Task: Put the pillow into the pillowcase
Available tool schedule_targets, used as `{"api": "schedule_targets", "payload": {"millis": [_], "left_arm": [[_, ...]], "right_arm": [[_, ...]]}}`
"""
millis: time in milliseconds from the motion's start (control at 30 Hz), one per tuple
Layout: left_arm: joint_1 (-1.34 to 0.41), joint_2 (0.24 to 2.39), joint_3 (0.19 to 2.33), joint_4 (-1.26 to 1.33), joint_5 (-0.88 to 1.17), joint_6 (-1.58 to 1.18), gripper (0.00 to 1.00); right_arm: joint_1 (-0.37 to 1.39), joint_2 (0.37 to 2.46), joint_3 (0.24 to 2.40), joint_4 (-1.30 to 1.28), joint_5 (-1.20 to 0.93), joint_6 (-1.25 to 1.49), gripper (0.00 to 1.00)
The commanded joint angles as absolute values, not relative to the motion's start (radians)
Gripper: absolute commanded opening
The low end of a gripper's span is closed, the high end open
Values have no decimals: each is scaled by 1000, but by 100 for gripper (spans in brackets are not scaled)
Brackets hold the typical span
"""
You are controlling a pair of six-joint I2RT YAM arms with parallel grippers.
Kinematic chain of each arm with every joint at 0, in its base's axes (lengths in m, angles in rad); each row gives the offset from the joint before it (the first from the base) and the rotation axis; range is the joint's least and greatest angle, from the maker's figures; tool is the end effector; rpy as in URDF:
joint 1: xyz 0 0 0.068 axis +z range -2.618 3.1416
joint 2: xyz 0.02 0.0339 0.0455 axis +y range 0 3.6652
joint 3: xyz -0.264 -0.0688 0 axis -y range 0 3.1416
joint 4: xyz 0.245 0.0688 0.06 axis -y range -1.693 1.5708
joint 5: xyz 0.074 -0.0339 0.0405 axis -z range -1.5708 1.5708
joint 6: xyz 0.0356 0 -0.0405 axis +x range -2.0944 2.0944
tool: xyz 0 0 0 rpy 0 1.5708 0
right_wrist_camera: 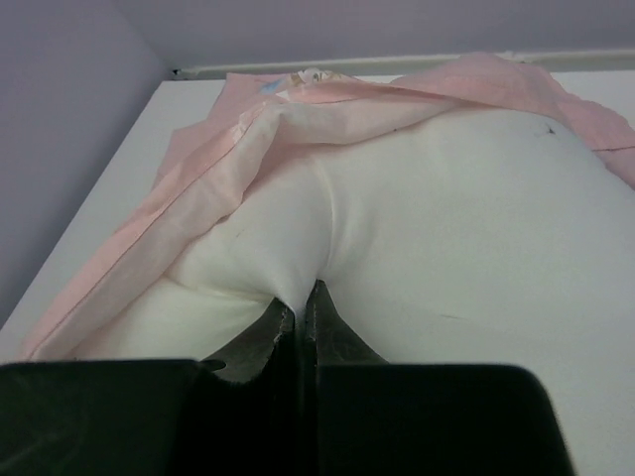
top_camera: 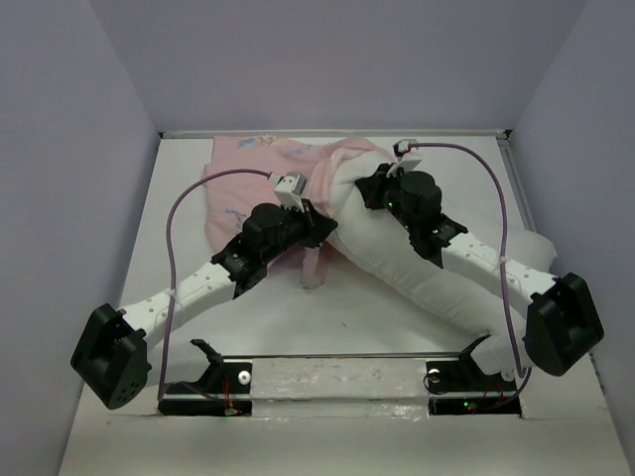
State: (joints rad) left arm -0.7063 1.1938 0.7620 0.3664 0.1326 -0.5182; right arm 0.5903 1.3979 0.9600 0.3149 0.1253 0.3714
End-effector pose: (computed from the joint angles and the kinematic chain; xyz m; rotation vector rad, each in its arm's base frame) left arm 0.2096 -0.1850 0.3038 0.2709 1.7204 -1.0301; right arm 0.2770 0.1802 0.3106 -0.0935 1.7281 0.6104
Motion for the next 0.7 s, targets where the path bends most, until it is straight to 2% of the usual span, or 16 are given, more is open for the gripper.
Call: {"api": "schedule_targets", "payload": {"millis": [0,167,333,500,533,567,600,667], "left_arm": [[-741,1170,712,469,167,-560,0],[-828,1221,756,489,201,-540,0],[-975,1252,824,576,221,-505,0],[-974,1242,785,612,178,-514,0],[-973,1253,788,601,181,-508,7],[-974,1259,798,572,179,-494,44],[-973,1249,813,533,140,-474,61],[-973,1188,865,405,89,-413,83]], "right_arm": [[569,1295,1049,489,66,411,0],[569,1344,1081,485,54,445,0],[569,1555,1118,486,77,477,0],[578,1554,1008,563,26,514,0],[578,1545,991,569,12,518,0],[578,1531,970,575,12,518,0],[578,1502,950,578,11,515,0],[578,1461,901,571,8,496,0]]}}
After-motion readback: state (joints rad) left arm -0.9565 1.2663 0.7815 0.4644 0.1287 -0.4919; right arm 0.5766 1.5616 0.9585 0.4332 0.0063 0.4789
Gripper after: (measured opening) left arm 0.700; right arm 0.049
